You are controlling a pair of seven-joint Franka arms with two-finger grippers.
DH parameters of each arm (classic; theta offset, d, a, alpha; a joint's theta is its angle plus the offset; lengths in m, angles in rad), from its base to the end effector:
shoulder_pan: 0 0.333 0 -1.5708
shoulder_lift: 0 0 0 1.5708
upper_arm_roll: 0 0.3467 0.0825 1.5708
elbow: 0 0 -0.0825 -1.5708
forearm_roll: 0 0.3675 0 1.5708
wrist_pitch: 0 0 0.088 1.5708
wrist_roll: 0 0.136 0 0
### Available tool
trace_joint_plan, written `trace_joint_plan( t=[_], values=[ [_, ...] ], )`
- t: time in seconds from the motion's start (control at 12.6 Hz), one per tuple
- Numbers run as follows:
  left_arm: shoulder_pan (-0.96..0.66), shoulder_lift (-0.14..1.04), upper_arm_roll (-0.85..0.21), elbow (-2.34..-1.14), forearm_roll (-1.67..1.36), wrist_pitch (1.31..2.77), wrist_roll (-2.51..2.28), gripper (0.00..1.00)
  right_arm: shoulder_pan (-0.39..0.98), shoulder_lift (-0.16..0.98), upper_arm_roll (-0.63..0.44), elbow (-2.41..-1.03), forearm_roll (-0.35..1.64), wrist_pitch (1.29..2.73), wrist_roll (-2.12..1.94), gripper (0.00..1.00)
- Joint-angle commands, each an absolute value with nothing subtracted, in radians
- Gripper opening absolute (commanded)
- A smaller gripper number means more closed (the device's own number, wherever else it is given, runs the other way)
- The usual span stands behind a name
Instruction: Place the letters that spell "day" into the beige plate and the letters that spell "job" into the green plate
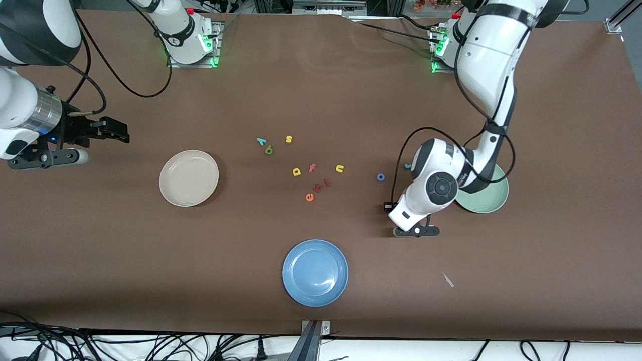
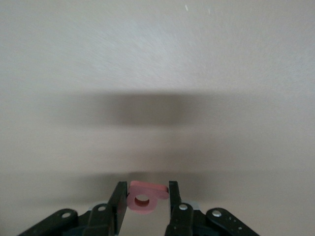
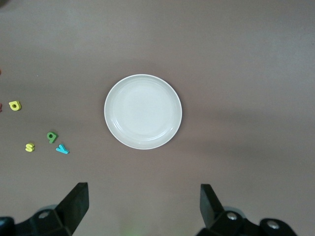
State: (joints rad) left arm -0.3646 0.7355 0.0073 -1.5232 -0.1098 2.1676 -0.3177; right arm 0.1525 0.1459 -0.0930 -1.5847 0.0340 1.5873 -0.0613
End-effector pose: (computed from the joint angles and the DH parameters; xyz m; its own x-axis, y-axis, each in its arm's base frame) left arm 0.6583 -0.2540 0.2220 0.9933 0.0218 -0.1135 0.0272 -0.9985 0.0467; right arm 0.5740 0.0421 0.5402 0.9829 0.1184 -0.1407 0.1155 -0.9929 -0.0287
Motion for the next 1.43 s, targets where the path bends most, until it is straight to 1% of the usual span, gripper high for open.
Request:
trace_joint_plan(
  t=[0.0,0.08,0.24,0.48,0.56,0.64,0.72,0.79,0.87,1.11,1.19,1.27,1.35],
  values=[
    [-0.272,0.577,0.006,-1.548,-0.084,1.934,-0.147,0.18,0.152,0.17,-0.092,-1.559,0.051,1.566,-0.081,1.0],
    [-0.221,0.556,0.006,-1.551,-0.083,1.86,-0.065,0.16,0.155,0.172,-0.091,-1.568,0.051,1.563,-0.078,1.0],
    [-0.134,0.545,0.008,-1.565,-0.048,1.775,0.062,0.16,0.164,0.17,-0.08,-1.572,0.038,1.543,-0.065,1.0],
    [-0.049,0.578,0.006,-1.63,0.017,1.782,0.178,0.17,0.175,0.172,-0.078,-1.568,0.063,1.545,-0.054,1.0],
    [-0.032,0.597,0.006,-1.647,0.017,1.811,0.195,0.17,0.192,0.173,-0.077,-1.568,0.084,1.549,-0.04,1.0],
    [-0.025,0.6,0.006,-1.685,0.018,1.857,0.201,0.22,0.215,0.178,-0.077,-1.566,0.103,1.555,0.007,1.0],
    [-0.017,0.6,0.006,-1.712,0.017,1.897,0.201,0.39,0.227,0.196,-0.075,-1.562,0.123,1.558,0.05,1.0],
    [-0.015,0.6,0.006,-1.721,0.017,1.902,0.201,0.79,0.254,0.21,-0.077,-1.56,0.15,1.577,0.067,1.0],
    [-0.015,0.595,0.006,-1.721,0.017,1.899,0.199,1.0,0.288,0.222,-0.077,-1.56,0.156,1.612,0.101,1.0],
    [-0.049,0.531,-0.017,-1.703,0.002,1.847,0.135,1.0,0.4,0.276,-0.08,-1.562,0.155,1.695,0.241,1.0],
    [-0.055,0.5,-0.058,-1.701,0.0,1.839,0.062,1.0,0.417,0.291,-0.08,-1.562,0.153,1.7,0.28,1.0],
    [-0.054,0.489,-0.124,-1.698,-0.006,1.839,-0.04,1.0,0.428,0.302,-0.08,-1.562,0.156,1.709,0.329,1.0],
    [-0.054,0.491,-0.179,-1.697,-0.024,1.844,-0.148,1.0,0.449,0.307,-0.08,-1.584,0.156,1.747,0.354,1.0]
  ],
)
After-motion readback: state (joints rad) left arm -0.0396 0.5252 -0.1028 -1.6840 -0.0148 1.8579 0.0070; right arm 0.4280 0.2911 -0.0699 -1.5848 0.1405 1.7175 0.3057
